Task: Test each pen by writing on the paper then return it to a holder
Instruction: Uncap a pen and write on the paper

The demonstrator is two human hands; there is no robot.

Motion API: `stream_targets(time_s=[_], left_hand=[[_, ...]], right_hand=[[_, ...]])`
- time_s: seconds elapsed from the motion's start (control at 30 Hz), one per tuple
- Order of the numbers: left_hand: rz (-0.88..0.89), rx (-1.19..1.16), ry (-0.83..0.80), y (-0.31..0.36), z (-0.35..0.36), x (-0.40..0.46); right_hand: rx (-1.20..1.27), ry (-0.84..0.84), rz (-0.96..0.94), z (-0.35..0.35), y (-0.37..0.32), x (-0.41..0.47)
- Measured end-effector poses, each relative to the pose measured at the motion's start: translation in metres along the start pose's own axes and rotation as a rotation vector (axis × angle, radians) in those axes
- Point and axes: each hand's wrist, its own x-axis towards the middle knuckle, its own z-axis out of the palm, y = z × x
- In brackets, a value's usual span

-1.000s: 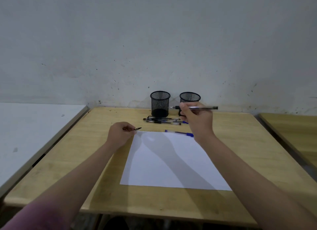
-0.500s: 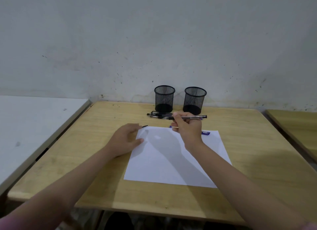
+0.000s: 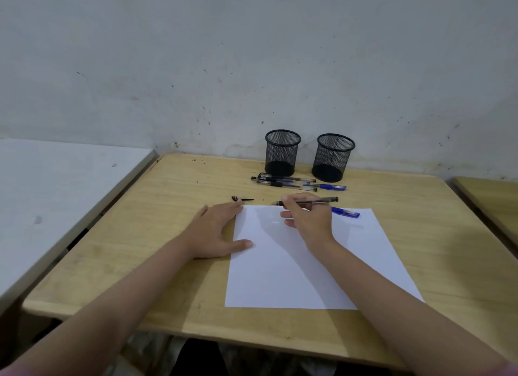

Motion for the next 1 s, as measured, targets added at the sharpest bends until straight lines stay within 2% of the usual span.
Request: stream_targets(time_s=[0.3, 0.4, 0.57, 0.83, 1.0], left_hand=[[-0.032, -0.178, 0.053, 0.006, -0.005, -0.004], [-0.056, -0.099, 0.056, 0.007, -0.003, -0.005], [-0.119, 0.094, 0.058, 0.009, 0.002, -0.013], [-0.099, 0.055, 0.008, 0.005, 0.0, -0.018], [-0.089, 0.098, -0.031, 0.005, -0.003, -0.02]], right_hand=[[-0.081, -0.171, -0.063, 0.065, -0.012, 0.017], [-0.11, -0.174, -0.083, 0.073, -0.006, 0.023], [-0.082, -0.082, -0.083, 0.071, 0.007, 0.028], [-0.078, -0.141, -0.099, 0.074, 0.011, 0.032], [-0.083, -0.108, -0.11, 0.076, 0.011, 0.031]])
